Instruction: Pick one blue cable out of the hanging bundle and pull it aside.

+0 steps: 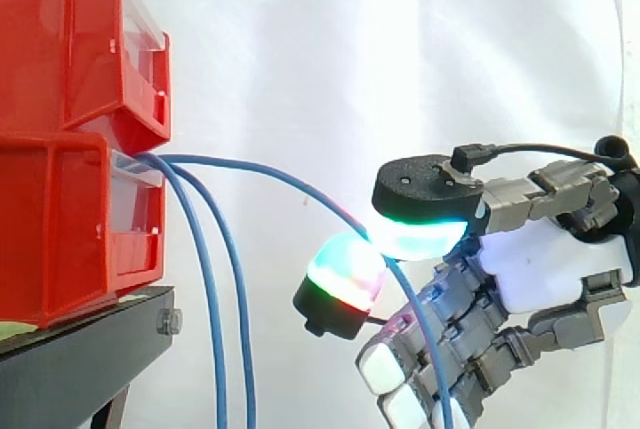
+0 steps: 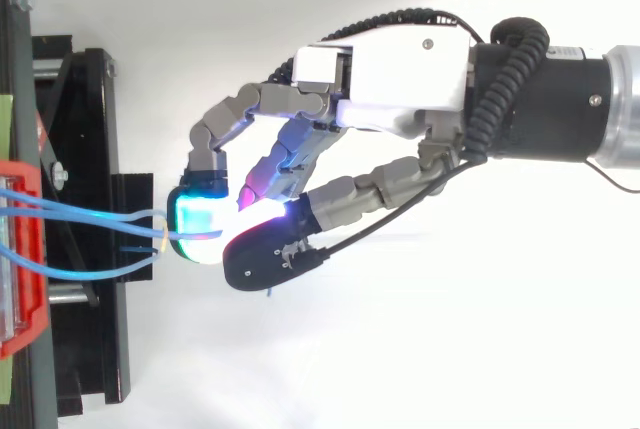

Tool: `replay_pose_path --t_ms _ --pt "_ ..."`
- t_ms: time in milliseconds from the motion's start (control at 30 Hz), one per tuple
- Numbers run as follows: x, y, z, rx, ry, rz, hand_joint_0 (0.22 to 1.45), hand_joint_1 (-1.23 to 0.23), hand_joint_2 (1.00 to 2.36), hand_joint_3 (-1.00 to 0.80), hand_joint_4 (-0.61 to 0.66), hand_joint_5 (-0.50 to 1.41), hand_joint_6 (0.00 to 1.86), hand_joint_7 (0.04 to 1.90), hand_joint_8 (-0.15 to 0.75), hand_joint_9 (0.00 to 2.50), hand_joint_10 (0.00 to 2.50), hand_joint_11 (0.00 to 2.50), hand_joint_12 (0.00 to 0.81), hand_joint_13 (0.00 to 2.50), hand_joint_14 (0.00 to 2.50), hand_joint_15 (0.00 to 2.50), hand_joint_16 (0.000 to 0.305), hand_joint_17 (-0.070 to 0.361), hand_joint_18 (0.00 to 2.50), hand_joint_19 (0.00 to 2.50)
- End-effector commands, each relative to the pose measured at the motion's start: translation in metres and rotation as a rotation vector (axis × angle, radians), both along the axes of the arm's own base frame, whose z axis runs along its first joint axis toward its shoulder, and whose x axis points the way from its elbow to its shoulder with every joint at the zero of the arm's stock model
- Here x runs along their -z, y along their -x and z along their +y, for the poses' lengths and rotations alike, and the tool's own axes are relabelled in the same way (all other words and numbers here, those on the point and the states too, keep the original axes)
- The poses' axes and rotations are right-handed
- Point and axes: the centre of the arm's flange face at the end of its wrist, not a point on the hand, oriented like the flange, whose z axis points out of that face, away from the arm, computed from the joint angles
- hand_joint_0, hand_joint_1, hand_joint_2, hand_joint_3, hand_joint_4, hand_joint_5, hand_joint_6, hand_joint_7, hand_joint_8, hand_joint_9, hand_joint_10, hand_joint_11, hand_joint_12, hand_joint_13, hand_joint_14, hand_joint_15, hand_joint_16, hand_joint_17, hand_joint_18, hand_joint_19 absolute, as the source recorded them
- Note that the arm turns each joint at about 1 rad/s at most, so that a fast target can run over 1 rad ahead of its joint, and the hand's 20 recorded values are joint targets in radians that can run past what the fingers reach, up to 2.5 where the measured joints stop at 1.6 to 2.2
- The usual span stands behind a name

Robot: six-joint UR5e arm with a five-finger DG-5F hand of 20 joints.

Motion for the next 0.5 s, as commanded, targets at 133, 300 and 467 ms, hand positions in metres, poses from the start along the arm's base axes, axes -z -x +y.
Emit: replay_pose_path --t_ms 133,300,467 --pt "-0.0004 0.0001 -0.0005 0.002 0.001 0.0 0.46 -0.81 1.43 -0.07 -0.15 -0.01 0.86 1.09 0.275 0.96 0.01 0.21 0.35 0.89 0.01 0.4 0.067 0.151 0.81 0.41" --pt "-0.0004 0.0001 -0.0005 0.001 0.002 0.0 0.46 -0.81 1.43 -0.07 -0.15 -0.01 0.86 1.1 0.271 0.96 0.01 0.21 0.351 0.89 0.01 0.4 0.067 0.151 0.81 0.41" --pt "-0.0004 0.0 0.0006 0.0 0.002 0.0 0.46 -0.81 1.43 -0.06 -0.15 -0.01 0.85 1.11 0.273 0.96 0.01 0.21 0.352 0.89 0.02 0.4 0.067 0.151 0.81 0.41"
